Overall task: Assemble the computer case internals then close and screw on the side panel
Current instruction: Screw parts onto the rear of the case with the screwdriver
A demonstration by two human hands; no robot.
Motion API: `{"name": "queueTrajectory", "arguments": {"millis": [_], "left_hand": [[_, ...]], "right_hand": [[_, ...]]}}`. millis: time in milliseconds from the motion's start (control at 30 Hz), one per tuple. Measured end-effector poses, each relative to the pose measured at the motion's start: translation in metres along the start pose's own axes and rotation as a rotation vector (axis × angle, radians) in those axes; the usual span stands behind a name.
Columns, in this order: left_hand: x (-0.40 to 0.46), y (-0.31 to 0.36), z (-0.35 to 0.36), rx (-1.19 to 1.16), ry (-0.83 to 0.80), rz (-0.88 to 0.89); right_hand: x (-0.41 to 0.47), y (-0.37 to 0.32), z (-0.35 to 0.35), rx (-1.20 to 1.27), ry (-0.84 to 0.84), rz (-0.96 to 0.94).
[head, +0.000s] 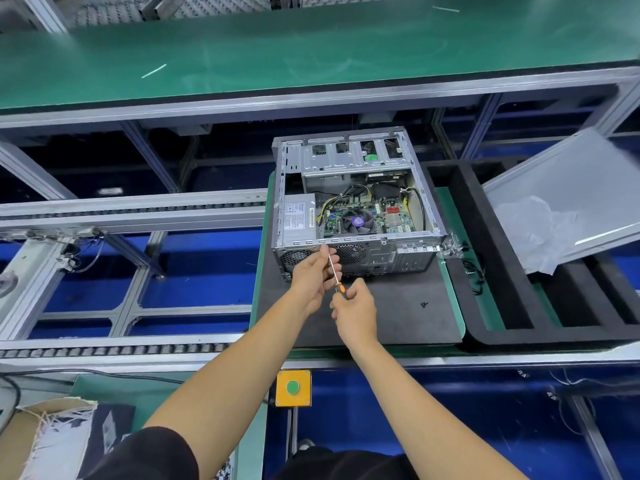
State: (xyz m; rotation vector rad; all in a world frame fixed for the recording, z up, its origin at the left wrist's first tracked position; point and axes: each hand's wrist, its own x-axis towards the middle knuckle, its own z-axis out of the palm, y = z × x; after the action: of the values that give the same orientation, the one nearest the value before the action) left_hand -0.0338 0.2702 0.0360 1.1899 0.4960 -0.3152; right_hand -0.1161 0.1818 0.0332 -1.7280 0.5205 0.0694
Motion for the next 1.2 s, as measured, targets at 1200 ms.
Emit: {"name": "queueTrajectory", "arguments": {"millis": [1200], "left_hand": [[0.048, 0.083, -0.027, 1.489, -0.268, 0.751]], "right_hand": [[-0.01, -0.015, 0.01, 0.309, 0.075, 0.245]]}}
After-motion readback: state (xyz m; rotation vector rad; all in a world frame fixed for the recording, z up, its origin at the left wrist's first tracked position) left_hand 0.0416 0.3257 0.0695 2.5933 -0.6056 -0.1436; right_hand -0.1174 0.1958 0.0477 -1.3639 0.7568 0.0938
